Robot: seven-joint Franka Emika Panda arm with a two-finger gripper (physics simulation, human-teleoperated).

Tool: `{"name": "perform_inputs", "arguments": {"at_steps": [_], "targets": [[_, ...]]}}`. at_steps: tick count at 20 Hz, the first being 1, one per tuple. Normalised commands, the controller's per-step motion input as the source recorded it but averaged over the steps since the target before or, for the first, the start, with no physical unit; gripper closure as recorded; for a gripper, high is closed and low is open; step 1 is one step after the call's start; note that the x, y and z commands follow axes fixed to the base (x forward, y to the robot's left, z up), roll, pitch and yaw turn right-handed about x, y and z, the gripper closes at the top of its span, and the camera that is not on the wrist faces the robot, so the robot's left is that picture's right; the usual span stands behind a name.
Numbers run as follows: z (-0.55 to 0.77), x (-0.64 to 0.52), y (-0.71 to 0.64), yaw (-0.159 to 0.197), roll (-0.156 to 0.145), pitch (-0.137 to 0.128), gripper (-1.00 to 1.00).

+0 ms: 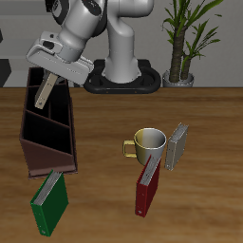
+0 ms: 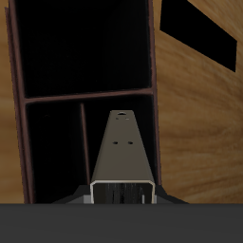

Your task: Place the right yellow book into the right desk caddy's back compartment

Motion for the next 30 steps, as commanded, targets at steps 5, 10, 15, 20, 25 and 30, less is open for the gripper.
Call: {"name": "perform_inputs", "arguments": {"at_steps": [5, 10, 15, 20, 25, 30], "targets": [[-0.09, 0.05, -0.03, -0.005, -0.009, 0.013, 1.00], [-0.12, 0.10, -0.05, -0.014, -0.010, 0.034, 1.00], [-0.13, 0.08, -0.03, -0.005, -0.004, 0.025, 1.00], [-0.10, 0.11, -0.05, -0.011, -0.006, 0.024, 1.00], [-0.09, 0.07, -0.01, -0.004, -0.004, 0.019, 1.00], [-0.11, 0.05, 0.02, -0.004, 0.005, 0.023, 1.00]]}}
